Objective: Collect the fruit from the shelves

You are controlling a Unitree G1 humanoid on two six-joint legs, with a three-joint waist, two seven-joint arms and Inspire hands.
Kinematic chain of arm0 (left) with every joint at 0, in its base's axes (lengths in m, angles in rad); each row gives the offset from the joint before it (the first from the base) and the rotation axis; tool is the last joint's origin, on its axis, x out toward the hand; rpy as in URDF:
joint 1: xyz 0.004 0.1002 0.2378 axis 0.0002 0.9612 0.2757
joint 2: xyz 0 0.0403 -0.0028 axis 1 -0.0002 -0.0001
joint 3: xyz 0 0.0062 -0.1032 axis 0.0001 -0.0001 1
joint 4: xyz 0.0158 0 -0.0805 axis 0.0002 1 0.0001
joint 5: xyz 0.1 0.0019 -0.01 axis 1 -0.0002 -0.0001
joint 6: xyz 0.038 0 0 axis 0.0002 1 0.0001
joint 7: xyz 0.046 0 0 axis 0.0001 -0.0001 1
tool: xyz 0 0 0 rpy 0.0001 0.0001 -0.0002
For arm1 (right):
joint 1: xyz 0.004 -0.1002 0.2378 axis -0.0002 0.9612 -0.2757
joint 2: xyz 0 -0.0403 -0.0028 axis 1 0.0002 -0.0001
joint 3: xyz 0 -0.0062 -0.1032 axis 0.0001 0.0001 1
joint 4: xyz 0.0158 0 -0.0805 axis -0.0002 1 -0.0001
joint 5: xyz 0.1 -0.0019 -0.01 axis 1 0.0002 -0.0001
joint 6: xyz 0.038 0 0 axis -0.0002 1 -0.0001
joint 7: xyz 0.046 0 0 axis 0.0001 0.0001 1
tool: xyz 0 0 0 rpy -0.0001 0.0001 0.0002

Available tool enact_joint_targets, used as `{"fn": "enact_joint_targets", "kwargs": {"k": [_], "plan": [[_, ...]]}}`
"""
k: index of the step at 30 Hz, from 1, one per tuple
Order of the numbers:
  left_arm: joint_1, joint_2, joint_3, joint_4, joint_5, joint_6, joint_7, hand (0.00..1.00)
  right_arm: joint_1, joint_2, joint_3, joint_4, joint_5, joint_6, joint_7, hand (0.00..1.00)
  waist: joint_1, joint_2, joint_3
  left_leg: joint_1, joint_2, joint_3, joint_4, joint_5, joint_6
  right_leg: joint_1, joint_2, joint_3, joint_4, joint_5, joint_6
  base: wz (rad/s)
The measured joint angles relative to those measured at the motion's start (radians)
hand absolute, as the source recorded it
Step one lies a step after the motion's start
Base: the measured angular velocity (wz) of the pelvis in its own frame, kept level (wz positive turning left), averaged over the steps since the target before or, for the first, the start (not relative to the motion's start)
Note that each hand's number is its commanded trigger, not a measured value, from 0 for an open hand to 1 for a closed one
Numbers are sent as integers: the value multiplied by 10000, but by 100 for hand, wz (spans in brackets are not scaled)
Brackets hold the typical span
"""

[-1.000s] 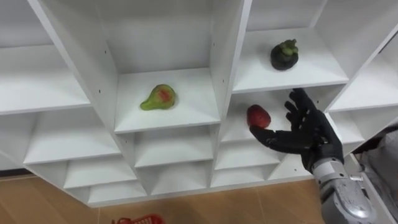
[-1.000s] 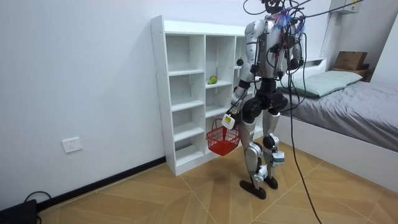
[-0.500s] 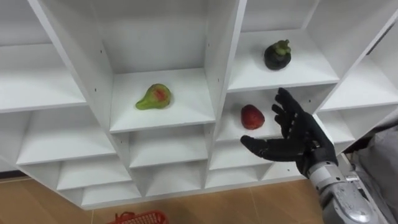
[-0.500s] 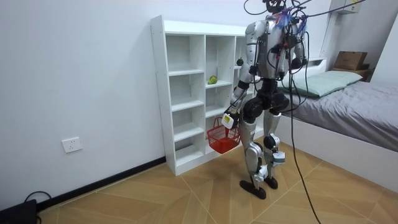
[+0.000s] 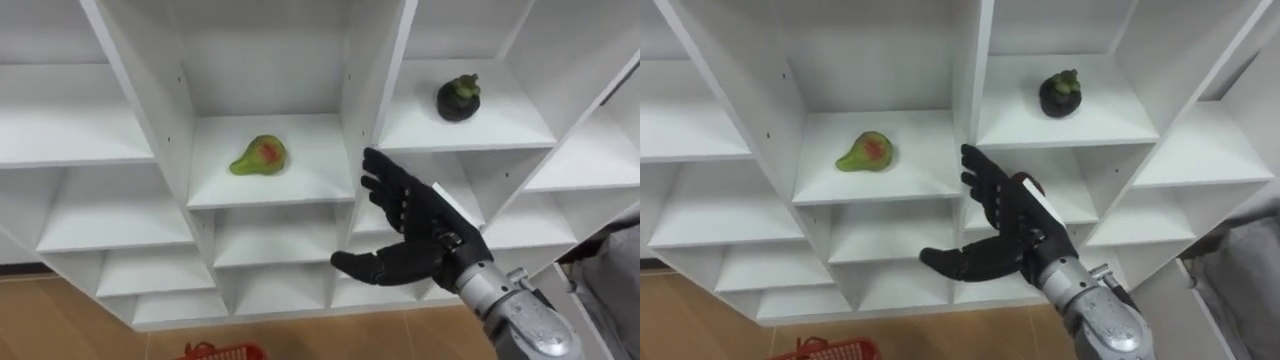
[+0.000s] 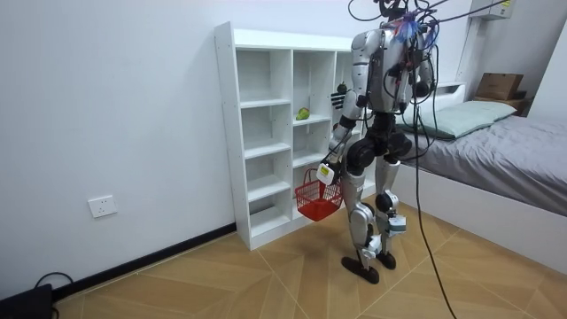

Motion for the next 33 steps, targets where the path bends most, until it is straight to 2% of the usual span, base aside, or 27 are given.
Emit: {"fn": "enact_joint_targets", "kwargs": {"k": [8,17,20,22,29,33], "plan": [[29,8,-2,49,-4,0,26,100,-259,6,-157,-66,-387,0,290,0,-102,30,20,24,-4,-82,3,0,0,138,-16,-199,-65,0,0,3],[97,-11,33,38,21,-4,62,100,-303,36,-1023,-1472,-768,-41,-13,0,-247,68,17,-18,-16,-112,6,0,-1,133,-17,-223,-153,1,1,1],[274,-28,367,-2,93,-2,-49,100,-304,23,-1595,-2023,-1180,-41,-36,0,-457,124,-22,-1,-22,-123,-5,0,-1,120,-13,-169,-164,5,9,0],[381,-1,428,0,87,-1,-44,100,-307,4,-2074,-2279,-1208,-52,-346,0,-533,146,-77,17,-21,-115,-9,0,-1,131,-8,-142,-167,5,9,0],[528,-2,486,20,93,-3,149,100,-305,-24,-2568,-2299,-1329,-52,-686,0,-724,103,-88,69,-8,-41,-12,2,-4,145,0,-118,-154,12,1,-3],[536,2,784,17,116,-23,218,100,-309,-88,-3109,-2315,-1301,-52,-1046,0,-739,-58,-69,110,-5,-40,-31,3,-6,164,0,-146,-141,16,-4,0]]}}
